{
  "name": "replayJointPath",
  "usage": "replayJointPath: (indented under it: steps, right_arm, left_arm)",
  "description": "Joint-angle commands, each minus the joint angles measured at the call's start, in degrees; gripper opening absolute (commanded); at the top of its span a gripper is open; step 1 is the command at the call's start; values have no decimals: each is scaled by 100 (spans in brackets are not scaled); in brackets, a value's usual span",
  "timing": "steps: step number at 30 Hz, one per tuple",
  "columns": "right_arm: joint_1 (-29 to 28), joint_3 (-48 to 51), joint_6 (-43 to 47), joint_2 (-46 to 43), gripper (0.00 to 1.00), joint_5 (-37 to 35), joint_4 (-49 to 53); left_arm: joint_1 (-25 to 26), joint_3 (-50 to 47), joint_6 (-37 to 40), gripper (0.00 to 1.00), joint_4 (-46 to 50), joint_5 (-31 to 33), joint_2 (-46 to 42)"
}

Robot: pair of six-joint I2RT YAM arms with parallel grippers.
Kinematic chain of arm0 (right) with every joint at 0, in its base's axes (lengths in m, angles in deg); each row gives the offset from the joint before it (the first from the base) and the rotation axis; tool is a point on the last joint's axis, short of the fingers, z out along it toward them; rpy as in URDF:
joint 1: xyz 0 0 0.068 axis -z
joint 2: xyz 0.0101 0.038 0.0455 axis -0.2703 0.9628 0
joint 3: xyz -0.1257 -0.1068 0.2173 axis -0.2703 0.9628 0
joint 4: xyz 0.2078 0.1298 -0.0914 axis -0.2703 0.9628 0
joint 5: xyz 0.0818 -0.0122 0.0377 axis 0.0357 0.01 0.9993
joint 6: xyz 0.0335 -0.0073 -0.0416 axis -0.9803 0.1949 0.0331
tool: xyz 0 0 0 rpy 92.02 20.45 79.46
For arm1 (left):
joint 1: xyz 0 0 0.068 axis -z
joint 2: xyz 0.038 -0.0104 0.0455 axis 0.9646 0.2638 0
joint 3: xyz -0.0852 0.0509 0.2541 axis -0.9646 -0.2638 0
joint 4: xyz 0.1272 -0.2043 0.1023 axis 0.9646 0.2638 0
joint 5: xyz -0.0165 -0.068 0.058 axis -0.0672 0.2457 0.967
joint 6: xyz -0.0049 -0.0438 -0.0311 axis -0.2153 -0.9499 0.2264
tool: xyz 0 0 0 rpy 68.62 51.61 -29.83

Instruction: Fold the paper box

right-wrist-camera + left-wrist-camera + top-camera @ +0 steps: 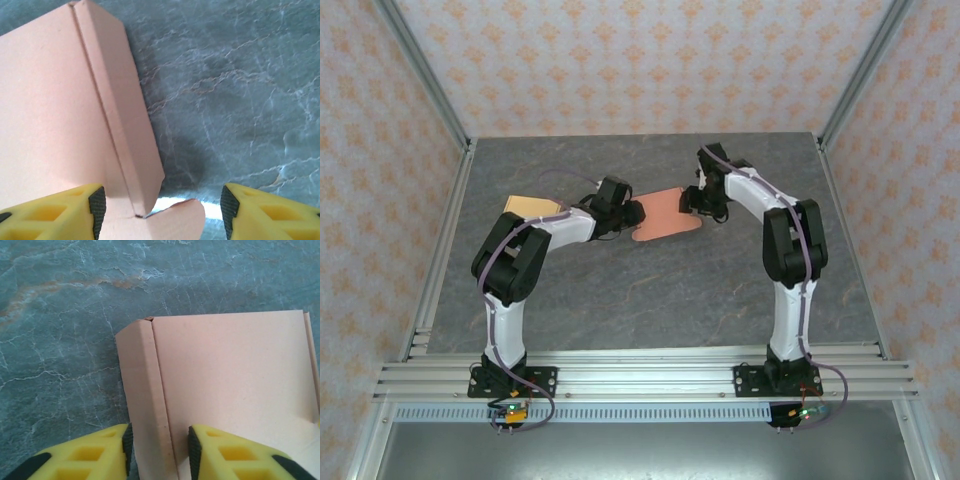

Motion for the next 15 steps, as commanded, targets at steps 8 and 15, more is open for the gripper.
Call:
replayJointPath:
  steps: [8, 15]
  right_arm:
    - [436, 1578, -782, -1699, 67, 586, -1725]
    - [551, 2347, -912, -1822, 79, 1362, -2603]
  left_arm:
    - [-564, -777, -556, 21, -773, -1124, 169]
    - [-730, -817, -263, 18, -738, -1638, 337]
